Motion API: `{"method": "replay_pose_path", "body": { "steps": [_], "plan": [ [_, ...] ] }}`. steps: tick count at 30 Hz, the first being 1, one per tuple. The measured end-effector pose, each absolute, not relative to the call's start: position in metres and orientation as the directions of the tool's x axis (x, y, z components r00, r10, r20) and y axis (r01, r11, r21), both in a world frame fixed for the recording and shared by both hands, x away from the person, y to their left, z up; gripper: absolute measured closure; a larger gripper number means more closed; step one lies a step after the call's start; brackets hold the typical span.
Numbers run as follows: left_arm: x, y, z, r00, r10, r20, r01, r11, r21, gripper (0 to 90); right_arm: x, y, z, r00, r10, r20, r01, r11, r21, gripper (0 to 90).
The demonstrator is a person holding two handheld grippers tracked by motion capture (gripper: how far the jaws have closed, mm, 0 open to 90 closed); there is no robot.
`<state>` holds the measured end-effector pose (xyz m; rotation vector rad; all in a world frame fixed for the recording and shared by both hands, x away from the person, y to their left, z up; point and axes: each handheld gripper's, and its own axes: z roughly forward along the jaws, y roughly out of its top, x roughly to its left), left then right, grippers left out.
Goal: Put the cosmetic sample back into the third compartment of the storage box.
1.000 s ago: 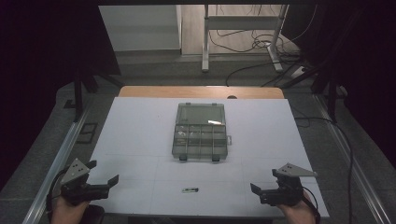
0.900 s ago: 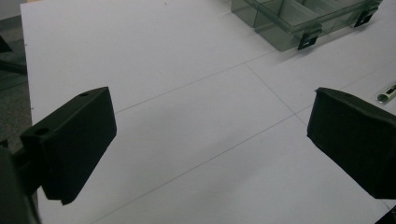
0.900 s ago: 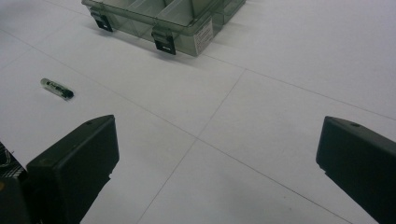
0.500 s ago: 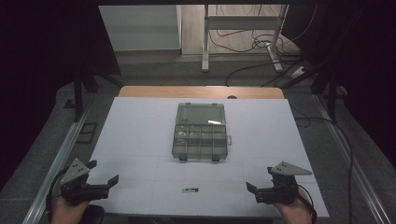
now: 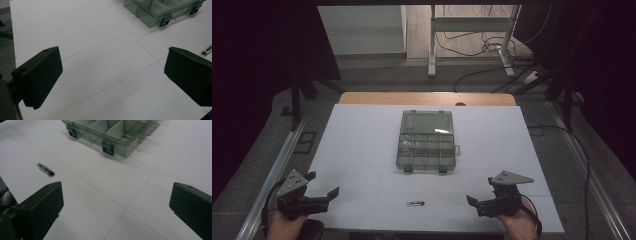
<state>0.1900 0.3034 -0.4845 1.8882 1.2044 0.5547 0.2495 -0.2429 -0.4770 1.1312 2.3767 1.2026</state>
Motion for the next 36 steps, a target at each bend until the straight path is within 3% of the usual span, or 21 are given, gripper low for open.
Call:
{"method": "replay_pose_path", "body": {
  "steps": [36],
  "plan": [
    [0.190,0.302,-0.485,0.452,0.891,-0.049,0.535,-0.227,0.814,2.4,0.270,-0.192,-0.484,-0.747,0.653,0.127,0.536,0.478,0.696,0.0]
  ]
}}
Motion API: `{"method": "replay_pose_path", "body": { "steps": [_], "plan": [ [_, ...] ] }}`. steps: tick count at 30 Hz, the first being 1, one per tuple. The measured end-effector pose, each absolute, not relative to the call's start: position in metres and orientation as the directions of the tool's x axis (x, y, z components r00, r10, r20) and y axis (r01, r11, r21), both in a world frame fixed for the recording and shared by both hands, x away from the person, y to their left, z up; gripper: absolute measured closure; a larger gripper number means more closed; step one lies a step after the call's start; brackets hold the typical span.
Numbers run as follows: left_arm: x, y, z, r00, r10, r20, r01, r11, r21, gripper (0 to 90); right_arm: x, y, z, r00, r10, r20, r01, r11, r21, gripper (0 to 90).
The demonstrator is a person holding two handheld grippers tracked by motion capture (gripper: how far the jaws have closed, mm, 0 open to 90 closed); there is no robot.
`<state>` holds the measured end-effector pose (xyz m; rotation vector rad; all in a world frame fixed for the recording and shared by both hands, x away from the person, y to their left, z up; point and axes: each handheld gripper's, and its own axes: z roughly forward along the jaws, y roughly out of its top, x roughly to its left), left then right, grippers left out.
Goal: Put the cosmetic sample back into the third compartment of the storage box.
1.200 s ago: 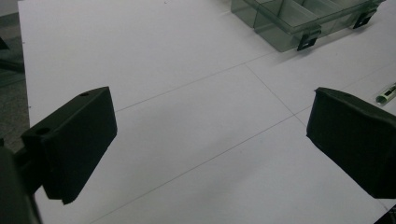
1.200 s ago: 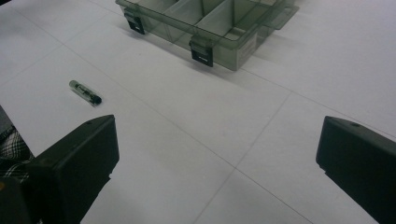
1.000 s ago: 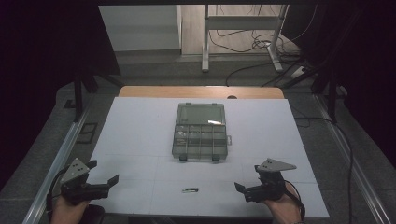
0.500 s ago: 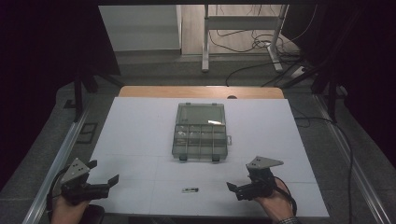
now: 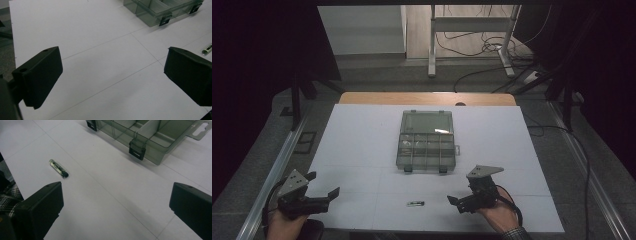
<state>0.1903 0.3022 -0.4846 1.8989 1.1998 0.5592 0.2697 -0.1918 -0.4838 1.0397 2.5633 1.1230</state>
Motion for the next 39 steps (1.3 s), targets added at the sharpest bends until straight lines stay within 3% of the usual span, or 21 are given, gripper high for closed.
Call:
{"method": "replay_pose_path", "body": {
  "steps": [14,20,27,39],
  "plan": [
    [0.190,0.302,-0.485,0.455,0.890,-0.043,0.533,-0.233,0.813,2.4,0.278,-0.165,-0.482,-0.753,0.647,0.119,0.542,0.507,0.670,0.0],
    [0.190,0.302,-0.485,0.455,0.889,-0.047,0.534,-0.230,0.813,2.4,0.281,-0.148,-0.491,-0.762,0.638,0.113,0.567,0.571,0.593,0.0],
    [0.190,0.302,-0.484,0.458,0.888,-0.041,0.534,-0.238,0.811,2.4,0.280,-0.138,-0.492,-0.780,0.618,0.096,0.541,0.590,0.599,9.2],
    [0.191,0.303,-0.485,0.457,0.888,-0.050,0.539,-0.232,0.809,2.6,0.283,-0.116,-0.499,-0.856,0.505,0.107,0.472,0.682,0.558,33.0]
  ]
}}
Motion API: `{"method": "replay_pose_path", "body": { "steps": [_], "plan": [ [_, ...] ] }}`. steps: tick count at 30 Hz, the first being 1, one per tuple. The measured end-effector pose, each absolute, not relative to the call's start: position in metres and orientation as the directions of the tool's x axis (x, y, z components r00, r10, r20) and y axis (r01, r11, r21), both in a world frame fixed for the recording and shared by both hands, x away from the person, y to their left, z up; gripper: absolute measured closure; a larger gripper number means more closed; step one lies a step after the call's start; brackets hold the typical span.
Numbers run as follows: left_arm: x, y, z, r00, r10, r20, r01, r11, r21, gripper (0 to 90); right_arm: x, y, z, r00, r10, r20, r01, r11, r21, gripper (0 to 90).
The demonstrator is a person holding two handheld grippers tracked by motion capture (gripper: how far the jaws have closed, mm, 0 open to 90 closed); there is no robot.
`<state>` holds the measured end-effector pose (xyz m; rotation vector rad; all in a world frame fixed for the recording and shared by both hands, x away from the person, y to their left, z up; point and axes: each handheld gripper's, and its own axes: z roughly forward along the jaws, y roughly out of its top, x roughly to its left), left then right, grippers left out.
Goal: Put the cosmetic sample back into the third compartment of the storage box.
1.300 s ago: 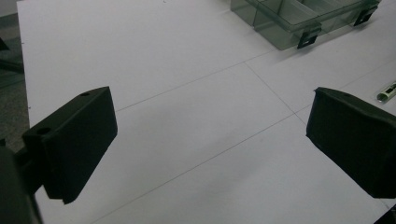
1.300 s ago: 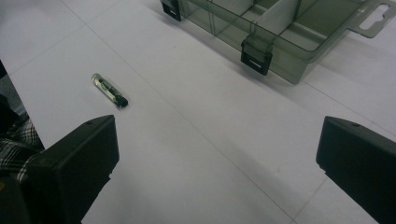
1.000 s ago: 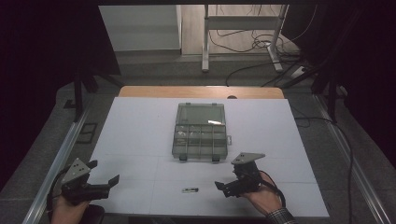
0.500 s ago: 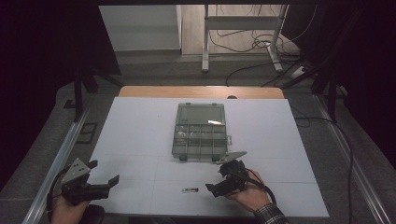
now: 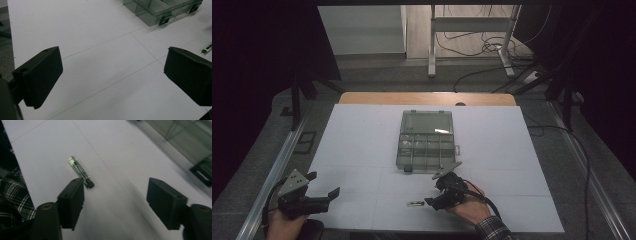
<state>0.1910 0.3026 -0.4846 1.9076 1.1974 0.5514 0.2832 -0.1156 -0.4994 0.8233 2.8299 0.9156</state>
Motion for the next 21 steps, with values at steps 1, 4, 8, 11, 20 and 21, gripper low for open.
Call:
{"method": "replay_pose_path", "body": {
  "steps": [1,4,8,11,20,21],
  "plan": [
    [0.191,0.302,-0.485,0.457,0.888,-0.049,0.539,-0.233,0.809,2.6,0.284,-0.113,-0.500,-0.862,0.495,0.108,0.466,0.689,0.555,35.6],
    [0.191,0.302,-0.485,0.458,0.888,-0.047,0.538,-0.235,0.809,2.6,0.284,-0.108,-0.501,-0.872,0.476,0.118,0.456,0.698,0.552,41.5],
    [0.191,0.302,-0.485,0.459,0.887,-0.047,0.539,-0.236,0.809,2.6,0.282,-0.098,-0.504,-0.885,0.444,0.143,0.445,0.713,0.542,51.7],
    [0.191,0.302,-0.485,0.460,0.887,-0.048,0.539,-0.236,0.809,2.6,0.280,-0.091,-0.506,-0.898,0.421,0.132,0.421,0.731,0.537,57.4],
    [0.191,0.302,-0.485,0.463,0.885,-0.044,0.538,-0.240,0.808,2.7,0.276,-0.071,-0.512,-0.929,0.354,0.105,0.355,0.778,0.518,70.2],
    [0.191,0.302,-0.485,0.463,0.885,-0.044,0.538,-0.241,0.808,2.7,0.275,-0.069,-0.514,-0.933,0.344,0.100,0.345,0.787,0.511,73.1]
  ]
}}
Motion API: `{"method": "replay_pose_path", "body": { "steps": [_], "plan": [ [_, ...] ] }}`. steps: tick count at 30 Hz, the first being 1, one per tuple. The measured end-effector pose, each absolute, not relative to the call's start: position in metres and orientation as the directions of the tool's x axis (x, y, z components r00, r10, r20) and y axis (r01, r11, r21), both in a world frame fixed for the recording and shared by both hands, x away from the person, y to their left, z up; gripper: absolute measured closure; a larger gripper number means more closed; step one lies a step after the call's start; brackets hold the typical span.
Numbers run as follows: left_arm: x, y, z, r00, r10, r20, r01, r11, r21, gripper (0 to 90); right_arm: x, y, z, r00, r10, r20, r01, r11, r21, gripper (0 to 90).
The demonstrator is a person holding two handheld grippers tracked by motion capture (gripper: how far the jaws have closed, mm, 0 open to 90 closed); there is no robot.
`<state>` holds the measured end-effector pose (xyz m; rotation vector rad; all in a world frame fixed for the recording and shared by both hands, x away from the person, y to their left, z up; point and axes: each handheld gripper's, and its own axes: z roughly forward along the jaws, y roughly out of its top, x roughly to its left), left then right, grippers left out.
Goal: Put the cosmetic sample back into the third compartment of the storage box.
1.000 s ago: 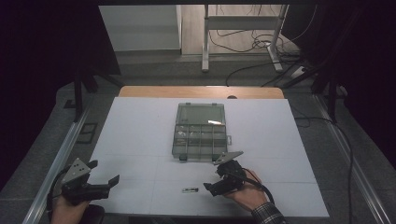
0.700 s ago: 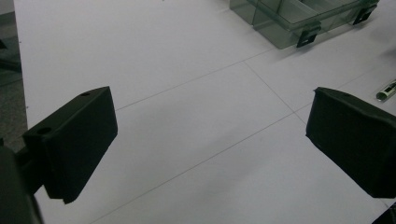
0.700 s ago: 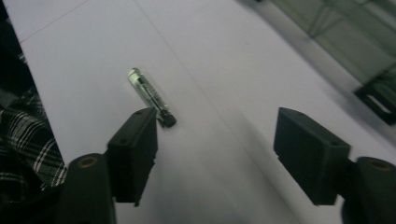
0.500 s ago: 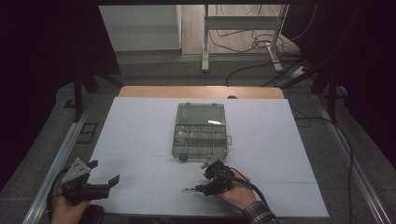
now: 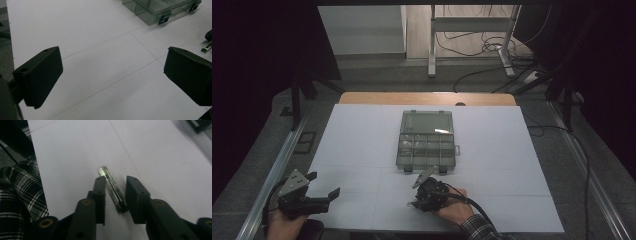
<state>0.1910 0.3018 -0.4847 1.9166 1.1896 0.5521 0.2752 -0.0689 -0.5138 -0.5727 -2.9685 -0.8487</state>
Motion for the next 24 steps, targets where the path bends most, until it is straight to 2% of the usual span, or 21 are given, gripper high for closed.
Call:
{"method": "replay_pose_path", "body": {
  "steps": [2,4,24],
  "plan": [
    [0.191,0.302,-0.485,0.464,0.885,-0.041,0.537,-0.244,0.808,2.7,0.274,-0.066,-0.515,-0.940,0.334,0.066,0.321,0.804,0.500,79.1],
    [0.191,0.302,-0.485,0.466,0.884,-0.041,0.537,-0.246,0.807,2.7,0.273,-0.064,-0.515,-0.940,0.337,0.058,0.321,0.810,0.492,80.5],
    [0.191,0.301,-0.485,0.470,0.882,-0.037,0.537,-0.252,0.805,2.8,0.281,-0.077,-0.500,-0.921,0.385,0.064,0.353,0.754,0.554,80.9]
  ]
}}
